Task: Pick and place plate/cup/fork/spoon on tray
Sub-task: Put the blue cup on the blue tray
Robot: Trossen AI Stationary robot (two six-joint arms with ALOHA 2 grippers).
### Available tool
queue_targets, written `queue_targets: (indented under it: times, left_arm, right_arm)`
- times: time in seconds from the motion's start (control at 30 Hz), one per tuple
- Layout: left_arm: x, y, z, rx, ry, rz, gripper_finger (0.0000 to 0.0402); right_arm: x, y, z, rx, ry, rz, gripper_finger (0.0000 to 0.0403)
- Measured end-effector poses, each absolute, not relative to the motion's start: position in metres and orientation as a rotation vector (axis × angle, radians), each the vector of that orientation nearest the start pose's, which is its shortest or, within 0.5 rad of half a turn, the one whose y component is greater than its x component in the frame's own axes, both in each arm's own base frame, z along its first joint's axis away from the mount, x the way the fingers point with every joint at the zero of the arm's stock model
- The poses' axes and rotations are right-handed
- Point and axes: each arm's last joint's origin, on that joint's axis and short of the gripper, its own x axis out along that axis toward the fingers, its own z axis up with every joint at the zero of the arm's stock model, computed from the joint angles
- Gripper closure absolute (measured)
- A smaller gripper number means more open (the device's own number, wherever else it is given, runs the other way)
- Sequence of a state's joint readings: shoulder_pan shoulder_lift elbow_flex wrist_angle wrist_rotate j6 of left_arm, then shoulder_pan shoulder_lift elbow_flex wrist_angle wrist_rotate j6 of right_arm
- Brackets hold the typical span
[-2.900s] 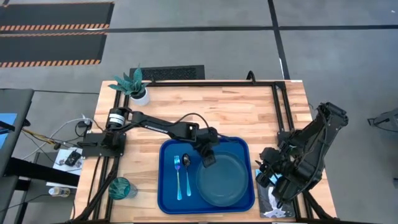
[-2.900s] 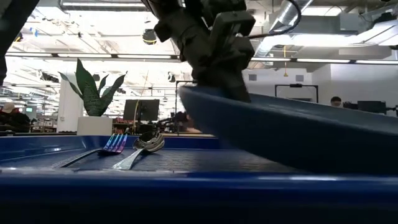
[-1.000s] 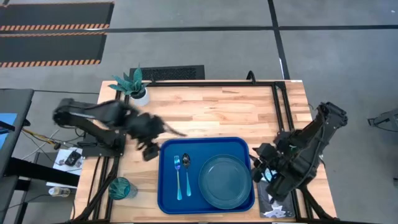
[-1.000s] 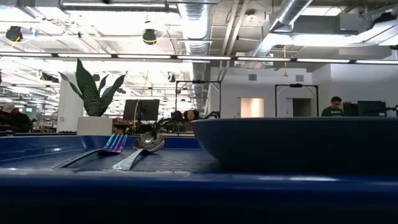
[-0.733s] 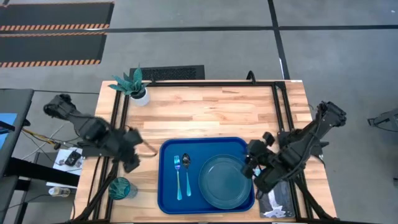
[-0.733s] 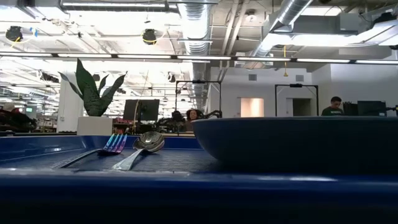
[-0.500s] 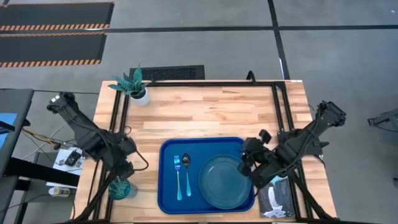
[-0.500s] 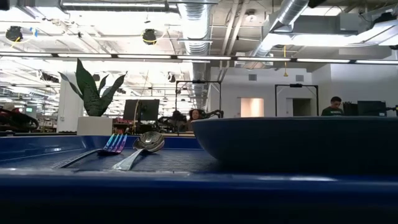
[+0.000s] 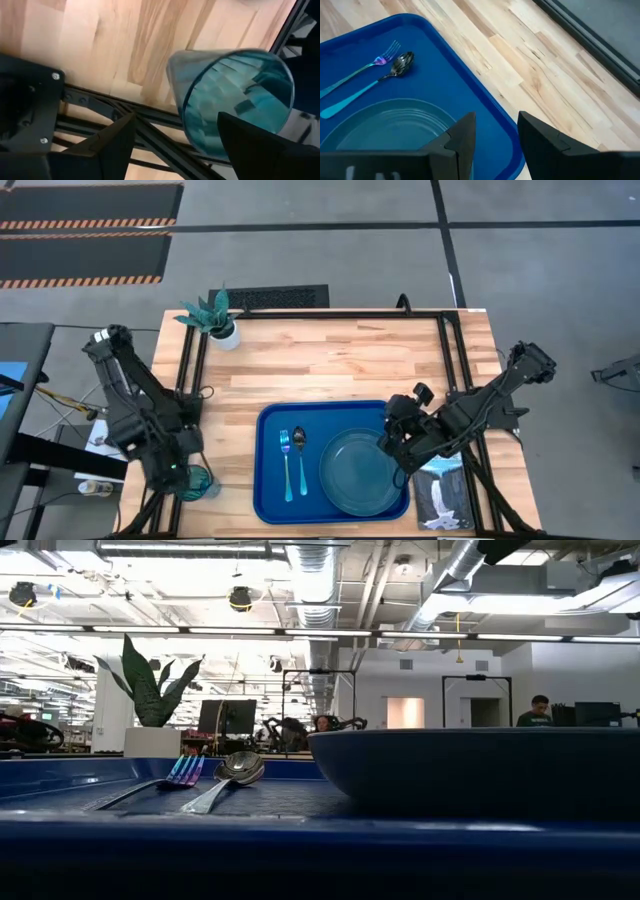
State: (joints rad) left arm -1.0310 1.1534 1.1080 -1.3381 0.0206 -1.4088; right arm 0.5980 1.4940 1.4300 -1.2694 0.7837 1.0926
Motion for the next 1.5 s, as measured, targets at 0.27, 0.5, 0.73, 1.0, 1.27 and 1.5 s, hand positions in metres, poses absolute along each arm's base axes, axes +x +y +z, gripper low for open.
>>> queue_targets:
  times: [0.27,0.5,0.73,1.0,1.27,1.5]
  left_arm:
    - [0.0805,-0.1547,0.2962,-0.346,1.463,0.205,0.0137]
    - [0.0816,-0.1508,0.2958,-0.315,1.426,0.247,0.0140]
    - [0.0844,-0.1519,0.2960,-0.362,1.419,0.255,0.0175]
    - [0.0855,-0.1482,0.2980,-0.400,1.444,0.258,0.0172]
    - [0.0866,-0.1486,0.2998,-0.431,1.434,0.233,0.0120]
    - [0.0898,-0.1559,0.2981,-0.434,1.453,0.172,0.0112]
  right_arm:
    - [0.2354,0.1357,0.3257,0.162,0.757,-0.638,0.0234]
    - [0.2366,0.1366,0.3261,0.174,0.748,-0.632,0.0234]
    - [0.2366,0.1366,0.3262,0.161,0.752,-0.625,0.0234]
    - [0.2362,0.1363,0.3259,0.148,0.761,-0.623,0.0234]
    - [0.2362,0.1363,0.3259,0.148,0.760,-0.624,0.0234]
    - [0.2363,0.1361,0.3259,0.148,0.759,-0.625,0.0234]
